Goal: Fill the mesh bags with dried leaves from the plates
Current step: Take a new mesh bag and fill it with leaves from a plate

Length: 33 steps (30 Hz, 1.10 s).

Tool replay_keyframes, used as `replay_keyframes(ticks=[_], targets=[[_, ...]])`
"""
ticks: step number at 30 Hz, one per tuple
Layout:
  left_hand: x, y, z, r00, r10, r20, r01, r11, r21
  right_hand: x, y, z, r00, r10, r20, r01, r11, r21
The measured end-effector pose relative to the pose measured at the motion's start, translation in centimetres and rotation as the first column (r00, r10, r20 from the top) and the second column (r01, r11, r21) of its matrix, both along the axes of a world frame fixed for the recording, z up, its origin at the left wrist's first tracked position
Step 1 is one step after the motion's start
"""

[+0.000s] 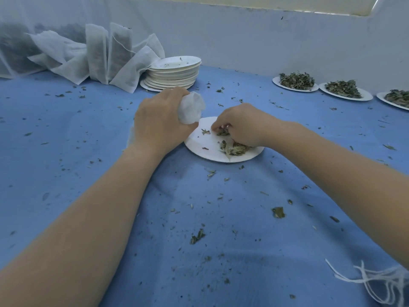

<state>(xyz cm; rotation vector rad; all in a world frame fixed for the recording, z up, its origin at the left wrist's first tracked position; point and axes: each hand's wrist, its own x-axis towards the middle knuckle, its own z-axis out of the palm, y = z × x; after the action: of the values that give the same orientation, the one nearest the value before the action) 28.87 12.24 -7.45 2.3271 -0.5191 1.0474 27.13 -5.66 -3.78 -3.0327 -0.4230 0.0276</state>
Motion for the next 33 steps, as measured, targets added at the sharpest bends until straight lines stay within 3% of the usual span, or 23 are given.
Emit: replay_keyframes(ticks=[3,5,9,14,22,25,27,33], targets=[[-0.2,-0.1,0.0,1.0,-0.007,0.007,0.007,1.0,0.002,-0.4,-0.3,0.4,0.996,-0.005,0.084,-0.011,0.983,0.183],[-0.3,-0.1,0.1,1.0,-0.007,0.011,0.007,1.0,0.002,-0.3,0.0,0.4,0.995,0.023,0.092,-0.037,0.988,0.151],[-0.6,-0.1,0.2,1.0,-0.002,-0.003,0.002,1.0,0.003,-0.5,0.8,-0.1,0.994,0.1,-0.035,-0.099,0.995,0.017],[-0.6,-0.1,0.2,0.999,0.003,-0.035,-0.002,1.0,0.008,-1.7,-0.6,0.9,0.991,0.13,-0.013,-0.13,0.991,0.009],[-0.6,-0.1,0.3,0.999,0.005,-0.047,-0.004,1.0,0.018,-3.0,-1.9,1.3,0.997,0.073,-0.005,-0.072,0.991,0.114],[-0.6,-0.2,0.2,0.999,0.003,-0.047,-0.001,1.0,0.027,-3.3,-2.6,1.0,0.987,-0.08,-0.142,0.095,0.99,0.101],[-0.6,-0.2,0.2,0.998,0.007,-0.058,-0.006,1.0,0.026,-3.7,-2.3,0.6,0.975,-0.102,-0.198,0.116,0.991,0.06],[-0.7,-0.2,0.2,0.997,-0.002,-0.072,0.005,0.999,0.048,-3.7,-1.4,-1.4,0.999,0.05,-0.003,-0.05,0.999,0.0]])
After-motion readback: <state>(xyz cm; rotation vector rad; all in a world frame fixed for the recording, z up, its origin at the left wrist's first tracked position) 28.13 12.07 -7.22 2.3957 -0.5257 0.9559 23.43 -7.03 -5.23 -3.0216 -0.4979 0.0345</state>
